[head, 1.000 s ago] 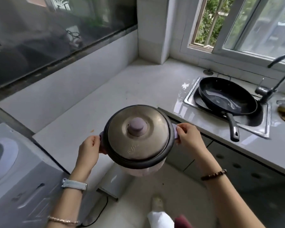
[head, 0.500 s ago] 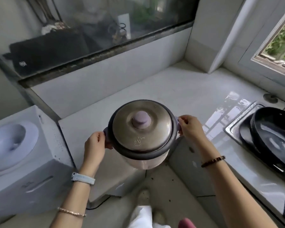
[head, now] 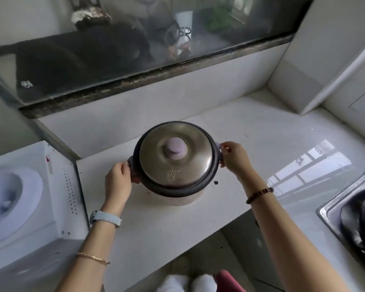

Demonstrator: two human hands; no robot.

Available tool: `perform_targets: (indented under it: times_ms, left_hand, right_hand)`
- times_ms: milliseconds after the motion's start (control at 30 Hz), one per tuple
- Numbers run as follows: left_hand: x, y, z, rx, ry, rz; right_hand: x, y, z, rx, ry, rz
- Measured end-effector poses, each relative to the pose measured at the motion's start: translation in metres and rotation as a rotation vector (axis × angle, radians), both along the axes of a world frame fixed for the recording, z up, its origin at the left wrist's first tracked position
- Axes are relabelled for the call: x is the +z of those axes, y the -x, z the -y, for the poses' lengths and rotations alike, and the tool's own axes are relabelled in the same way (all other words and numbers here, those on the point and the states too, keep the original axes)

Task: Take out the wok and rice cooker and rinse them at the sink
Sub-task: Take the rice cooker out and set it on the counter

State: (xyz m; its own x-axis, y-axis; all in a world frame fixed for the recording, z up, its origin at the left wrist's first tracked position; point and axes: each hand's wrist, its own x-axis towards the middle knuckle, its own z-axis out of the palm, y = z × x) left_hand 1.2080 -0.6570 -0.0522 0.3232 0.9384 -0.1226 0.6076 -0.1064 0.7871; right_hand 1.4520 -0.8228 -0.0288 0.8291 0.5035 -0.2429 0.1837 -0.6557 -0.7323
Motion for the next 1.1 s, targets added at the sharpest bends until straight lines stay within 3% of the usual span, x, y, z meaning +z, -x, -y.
perform_targets:
  times_ms: [533,800,967,1100]
  left_hand:
    - [-0.015,-0.039,-0.015,0.049,0.048,-0.109]
    - [-0.006,-0.038,-0.012,0.026,0.062,-0.137]
    - [0.015,-0.034,-0.007,0.052,-0.247,0.024]
    - [0.051,-0.052,0.006,-0.114,-0.421,0.149]
  right_hand:
    - [-0.017,-0.052,-0.043,0.059,0.060,-0.020]
    - [-0.013,-0.050,-0.040,0.062,0.029,-0.118]
    - [0.005,-0.038,-0.014,0.011,-0.077,0.144]
    - [0.031,-0.028,0.022,-0.068,-0.197,0.313]
